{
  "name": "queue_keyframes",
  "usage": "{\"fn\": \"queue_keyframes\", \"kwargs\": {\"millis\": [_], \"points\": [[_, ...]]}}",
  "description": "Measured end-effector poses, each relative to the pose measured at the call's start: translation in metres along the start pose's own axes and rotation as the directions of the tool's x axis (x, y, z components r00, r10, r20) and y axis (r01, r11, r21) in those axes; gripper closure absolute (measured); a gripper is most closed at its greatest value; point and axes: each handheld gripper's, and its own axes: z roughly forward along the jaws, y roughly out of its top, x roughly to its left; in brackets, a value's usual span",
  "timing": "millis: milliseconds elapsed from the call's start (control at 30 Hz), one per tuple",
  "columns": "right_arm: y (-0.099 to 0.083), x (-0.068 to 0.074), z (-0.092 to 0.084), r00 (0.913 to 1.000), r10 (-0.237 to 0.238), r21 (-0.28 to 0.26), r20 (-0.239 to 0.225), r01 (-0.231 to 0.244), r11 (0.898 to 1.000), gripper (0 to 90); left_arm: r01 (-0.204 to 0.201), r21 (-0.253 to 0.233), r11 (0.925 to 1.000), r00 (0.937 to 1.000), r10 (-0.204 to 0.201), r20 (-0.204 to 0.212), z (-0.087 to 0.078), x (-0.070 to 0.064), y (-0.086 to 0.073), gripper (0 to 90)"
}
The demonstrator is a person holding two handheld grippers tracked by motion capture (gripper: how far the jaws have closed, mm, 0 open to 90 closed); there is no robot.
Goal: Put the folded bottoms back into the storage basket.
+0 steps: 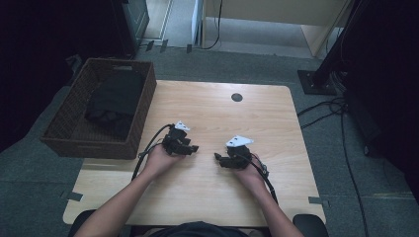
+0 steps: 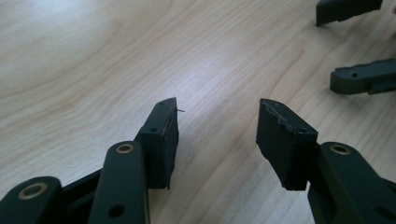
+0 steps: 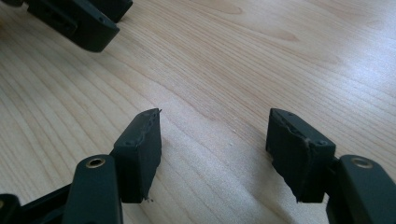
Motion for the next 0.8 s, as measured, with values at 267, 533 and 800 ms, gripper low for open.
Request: {"fn": "queue_keyframes", "kwargs": {"millis": [267,533,800], "points": [[0.0,0.0,0.0,1.0,0.0,0.001,0.001,0.0,1.0,36.0,-0.082,-0.061,0.9948,0.9966,0.081,-0.013,0.002,-0.006,-0.01,40.3],[0.0,0.001,0.001,1.0,-0.004,-0.003,-0.004,0.004,1.0,34.9,-0.105,-0.107,0.9886,0.9945,0.104,-0.013,0.003,-0.007,-0.017,37.1],[0.001,0.002,0.001,1.0,-0.005,0.005,-0.003,0.005,1.0,33.0,-0.15,-0.11,0.9827,0.9883,0.145,-0.048,0.005,-0.012,-0.02,33.5]]}}
